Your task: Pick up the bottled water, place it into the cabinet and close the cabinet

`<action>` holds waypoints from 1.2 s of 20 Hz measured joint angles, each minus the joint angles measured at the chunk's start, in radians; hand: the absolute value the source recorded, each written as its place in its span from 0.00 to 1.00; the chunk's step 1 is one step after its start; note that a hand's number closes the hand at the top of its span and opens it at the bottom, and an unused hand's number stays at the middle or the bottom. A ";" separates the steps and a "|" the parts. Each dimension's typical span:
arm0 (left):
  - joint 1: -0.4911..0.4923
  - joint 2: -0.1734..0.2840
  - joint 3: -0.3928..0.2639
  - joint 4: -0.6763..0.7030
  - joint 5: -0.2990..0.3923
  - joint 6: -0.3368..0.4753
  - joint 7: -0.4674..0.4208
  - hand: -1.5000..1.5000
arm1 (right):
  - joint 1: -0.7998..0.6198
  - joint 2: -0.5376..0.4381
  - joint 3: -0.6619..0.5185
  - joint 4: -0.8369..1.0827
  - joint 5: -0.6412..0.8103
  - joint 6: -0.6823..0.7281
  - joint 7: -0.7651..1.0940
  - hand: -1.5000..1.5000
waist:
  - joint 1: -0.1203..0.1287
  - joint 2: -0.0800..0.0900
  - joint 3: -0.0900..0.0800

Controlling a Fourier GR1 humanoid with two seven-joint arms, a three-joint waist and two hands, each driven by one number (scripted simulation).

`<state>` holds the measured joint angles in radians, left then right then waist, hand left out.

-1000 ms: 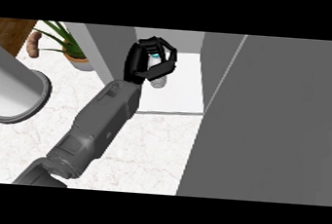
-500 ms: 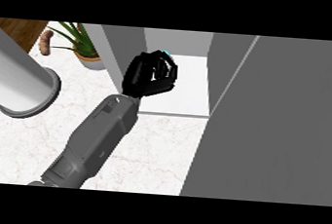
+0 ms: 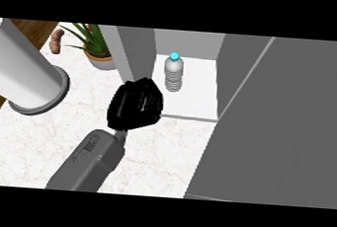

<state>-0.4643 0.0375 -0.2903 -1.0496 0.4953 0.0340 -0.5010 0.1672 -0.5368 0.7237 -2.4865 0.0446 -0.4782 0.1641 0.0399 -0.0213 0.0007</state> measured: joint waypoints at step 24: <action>0.909 0.354 0.041 -0.913 0.107 -0.090 0.023 1.00 | -0.427 0.240 0.116 0.065 0.045 0.097 0.394 1.00 | -0.004 0.012 -0.004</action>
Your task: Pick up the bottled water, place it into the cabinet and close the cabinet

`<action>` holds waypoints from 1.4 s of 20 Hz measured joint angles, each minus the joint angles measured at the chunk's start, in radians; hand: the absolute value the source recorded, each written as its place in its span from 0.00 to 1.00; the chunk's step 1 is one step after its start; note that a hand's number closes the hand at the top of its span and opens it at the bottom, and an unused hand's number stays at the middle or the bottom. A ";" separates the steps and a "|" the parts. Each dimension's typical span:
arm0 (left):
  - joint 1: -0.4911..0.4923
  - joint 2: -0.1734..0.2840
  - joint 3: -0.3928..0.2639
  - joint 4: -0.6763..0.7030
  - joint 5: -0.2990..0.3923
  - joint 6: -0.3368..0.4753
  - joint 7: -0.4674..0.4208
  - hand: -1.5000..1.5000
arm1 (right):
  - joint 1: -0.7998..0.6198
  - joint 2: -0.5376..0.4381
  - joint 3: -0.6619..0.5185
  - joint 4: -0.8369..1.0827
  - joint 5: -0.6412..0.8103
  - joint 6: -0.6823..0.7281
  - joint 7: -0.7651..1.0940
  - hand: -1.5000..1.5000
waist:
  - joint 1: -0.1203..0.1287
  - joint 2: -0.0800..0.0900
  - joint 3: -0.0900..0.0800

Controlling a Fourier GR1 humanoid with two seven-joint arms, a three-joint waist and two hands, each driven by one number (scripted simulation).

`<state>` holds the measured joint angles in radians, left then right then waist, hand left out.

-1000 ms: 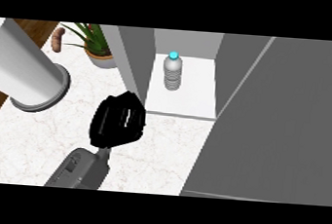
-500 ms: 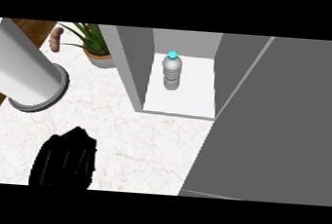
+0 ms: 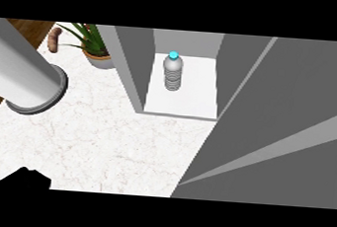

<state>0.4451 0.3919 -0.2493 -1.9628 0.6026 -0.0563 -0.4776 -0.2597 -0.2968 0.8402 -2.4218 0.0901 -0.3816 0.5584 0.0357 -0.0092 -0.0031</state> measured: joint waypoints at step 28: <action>0.257 0.093 0.336 -0.070 0.220 -0.292 0.006 1.00 | -0.640 0.297 -0.569 0.947 -0.270 0.243 -0.188 1.00 | -0.014 -0.005 0.005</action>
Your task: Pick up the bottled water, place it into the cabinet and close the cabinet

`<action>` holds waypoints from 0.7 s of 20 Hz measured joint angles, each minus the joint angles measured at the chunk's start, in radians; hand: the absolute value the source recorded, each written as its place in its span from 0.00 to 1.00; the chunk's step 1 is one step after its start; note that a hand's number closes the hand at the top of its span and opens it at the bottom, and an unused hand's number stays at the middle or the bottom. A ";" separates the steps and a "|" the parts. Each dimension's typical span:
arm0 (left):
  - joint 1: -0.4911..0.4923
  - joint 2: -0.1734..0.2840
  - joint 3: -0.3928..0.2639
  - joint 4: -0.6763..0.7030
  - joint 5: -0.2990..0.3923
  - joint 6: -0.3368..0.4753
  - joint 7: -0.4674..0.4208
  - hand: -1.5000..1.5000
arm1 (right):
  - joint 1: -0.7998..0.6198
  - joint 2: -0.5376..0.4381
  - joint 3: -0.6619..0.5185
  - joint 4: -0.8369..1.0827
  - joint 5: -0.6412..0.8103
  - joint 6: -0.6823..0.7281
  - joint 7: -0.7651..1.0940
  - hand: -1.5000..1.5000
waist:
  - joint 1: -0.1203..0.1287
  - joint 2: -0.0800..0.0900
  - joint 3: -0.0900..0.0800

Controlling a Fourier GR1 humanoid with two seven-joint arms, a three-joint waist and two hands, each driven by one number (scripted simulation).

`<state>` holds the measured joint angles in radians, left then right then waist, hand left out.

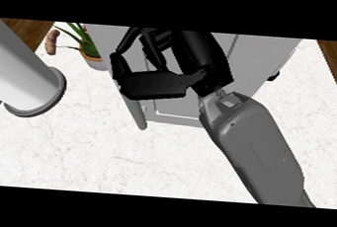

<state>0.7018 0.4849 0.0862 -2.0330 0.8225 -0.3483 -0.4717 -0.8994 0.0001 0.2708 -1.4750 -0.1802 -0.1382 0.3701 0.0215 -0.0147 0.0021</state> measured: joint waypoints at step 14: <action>-0.047 0.024 0.040 0.010 0.049 -0.036 0.050 1.00 | -0.045 0.001 0.020 0.159 0.006 0.044 -0.168 1.00 | 0.023 -0.030 -0.008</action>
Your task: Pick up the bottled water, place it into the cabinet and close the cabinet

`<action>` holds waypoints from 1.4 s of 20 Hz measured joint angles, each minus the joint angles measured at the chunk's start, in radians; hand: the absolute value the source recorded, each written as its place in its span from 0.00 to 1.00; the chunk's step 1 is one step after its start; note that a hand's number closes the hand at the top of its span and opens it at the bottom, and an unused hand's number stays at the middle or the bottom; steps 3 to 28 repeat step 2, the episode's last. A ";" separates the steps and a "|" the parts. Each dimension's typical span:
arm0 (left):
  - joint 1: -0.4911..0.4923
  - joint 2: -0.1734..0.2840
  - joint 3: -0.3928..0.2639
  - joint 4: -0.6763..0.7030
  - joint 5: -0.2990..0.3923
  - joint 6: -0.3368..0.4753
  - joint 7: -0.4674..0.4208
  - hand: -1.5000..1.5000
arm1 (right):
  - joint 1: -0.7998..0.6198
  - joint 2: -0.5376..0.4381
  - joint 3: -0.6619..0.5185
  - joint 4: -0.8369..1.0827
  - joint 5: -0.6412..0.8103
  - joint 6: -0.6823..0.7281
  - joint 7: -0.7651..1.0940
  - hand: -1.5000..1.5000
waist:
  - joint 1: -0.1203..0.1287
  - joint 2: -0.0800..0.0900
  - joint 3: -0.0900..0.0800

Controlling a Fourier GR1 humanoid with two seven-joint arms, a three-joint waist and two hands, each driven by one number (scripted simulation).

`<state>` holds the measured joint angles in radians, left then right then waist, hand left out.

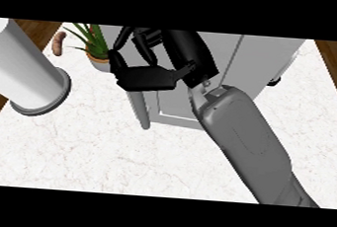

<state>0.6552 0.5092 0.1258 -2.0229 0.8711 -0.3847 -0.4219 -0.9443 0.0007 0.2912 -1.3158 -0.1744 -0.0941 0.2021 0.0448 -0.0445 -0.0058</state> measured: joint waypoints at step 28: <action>-0.007 0.002 0.002 -0.008 0.003 0.007 0.008 1.00 | -0.005 0.000 0.001 0.013 -0.004 0.002 -0.013 1.00 | 0.003 -0.002 0.000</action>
